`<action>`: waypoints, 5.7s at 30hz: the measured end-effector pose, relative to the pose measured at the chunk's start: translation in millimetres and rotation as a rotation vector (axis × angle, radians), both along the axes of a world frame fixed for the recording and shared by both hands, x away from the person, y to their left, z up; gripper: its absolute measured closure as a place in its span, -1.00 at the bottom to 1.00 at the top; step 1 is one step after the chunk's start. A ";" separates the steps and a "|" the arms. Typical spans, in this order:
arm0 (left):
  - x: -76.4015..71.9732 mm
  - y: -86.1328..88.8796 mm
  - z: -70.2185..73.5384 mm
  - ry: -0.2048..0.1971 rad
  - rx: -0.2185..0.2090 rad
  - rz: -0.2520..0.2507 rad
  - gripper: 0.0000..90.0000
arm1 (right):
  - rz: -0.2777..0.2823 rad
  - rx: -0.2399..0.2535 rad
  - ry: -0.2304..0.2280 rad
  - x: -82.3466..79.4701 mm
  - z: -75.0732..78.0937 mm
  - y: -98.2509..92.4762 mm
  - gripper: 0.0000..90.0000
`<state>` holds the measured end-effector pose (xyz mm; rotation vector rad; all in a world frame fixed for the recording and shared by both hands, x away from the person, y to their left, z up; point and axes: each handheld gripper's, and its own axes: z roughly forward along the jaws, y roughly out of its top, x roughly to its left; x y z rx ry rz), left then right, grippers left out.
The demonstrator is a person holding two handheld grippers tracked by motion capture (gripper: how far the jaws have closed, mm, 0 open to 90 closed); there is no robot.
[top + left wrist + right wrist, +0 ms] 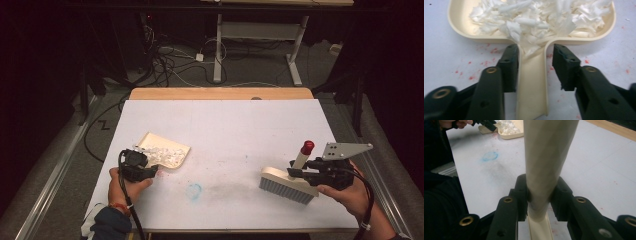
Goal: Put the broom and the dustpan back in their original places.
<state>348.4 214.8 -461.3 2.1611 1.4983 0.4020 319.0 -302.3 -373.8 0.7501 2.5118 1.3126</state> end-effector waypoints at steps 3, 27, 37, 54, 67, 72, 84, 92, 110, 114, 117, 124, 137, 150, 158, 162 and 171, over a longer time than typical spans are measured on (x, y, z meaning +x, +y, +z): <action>-3.8 -5.1 0.0 0.009 -0.039 -0.025 0.12 | -0.007 0.005 0.002 3.9 -0.7 0.8 0.57; -35.6 -15.2 5.9 -0.270 -0.027 -0.216 -0.37 | -0.288 -0.045 -0.015 80.5 -20.7 10.6 0.25; -47.5 -24.3 5.4 -0.386 -0.058 -0.282 -0.52 | -0.347 -0.075 0.001 117.5 -38.5 27.0 0.23; -50.3 -30.4 0.4 -0.382 -0.027 -0.336 -0.57 | -0.507 -0.014 -0.124 133.6 -40.1 33.1 0.06; -53.2 -31.1 -1.8 -0.398 0.003 -0.341 -0.57 | -0.556 -0.006 -0.213 121.8 -35.5 40.7 -0.31; -54.9 -31.6 -1.1 -0.403 0.009 -0.344 -0.57 | -0.571 0.009 -0.254 113.5 -29.6 42.9 -0.45; -54.4 -31.2 -1.9 -0.403 0.026 -0.347 -0.58 | -0.534 0.032 -0.311 99.8 -19.7 53.6 -0.56; -54.7 -31.2 -1.2 -0.415 0.035 -0.361 -0.58 | -0.511 0.033 -0.347 89.4 -13.6 60.8 -0.54; -55.6 -31.3 -2.0 -0.406 0.023 -0.353 -0.62 | -0.443 0.037 -0.393 61.1 1.6 72.7 -0.54; -55.3 -30.9 -2.3 -0.403 0.023 -0.350 -0.62 | -0.427 0.039 -0.401 54.4 4.5 75.3 -0.54; -55.5 -31.4 -2.3 -0.405 0.025 -0.353 -0.62 | -0.419 0.037 -0.405 49.6 5.9 76.0 -0.54; -56.0 -31.3 -1.8 -0.408 0.026 -0.352 -0.62 | -0.405 0.021 -0.405 40.1 8.2 75.8 -0.53; -55.1 -32.3 -2.3 -0.417 0.033 -0.365 -0.62 | -0.382 0.006 -0.419 24.8 12.0 65.9 -0.53; -55.3 -32.3 -2.4 -0.417 0.034 -0.368 -0.61 | -0.366 -0.012 -0.427 12.8 10.1 59.2 -0.53; -55.6 -32.9 -2.6 -0.419 0.035 -0.369 -0.62 | -0.359 -0.022 -0.428 6.4 6.4 51.5 -0.53; -55.4 -32.8 -2.8 -0.417 0.036 -0.370 -0.62 | -0.359 -0.027 -0.429 1.9 4.5 45.7 -0.53; -55.8 -33.7 -2.1 -0.415 0.041 -0.378 -0.62 | -0.361 -0.040 -0.423 -6.6 -2.2 30.4 -0.54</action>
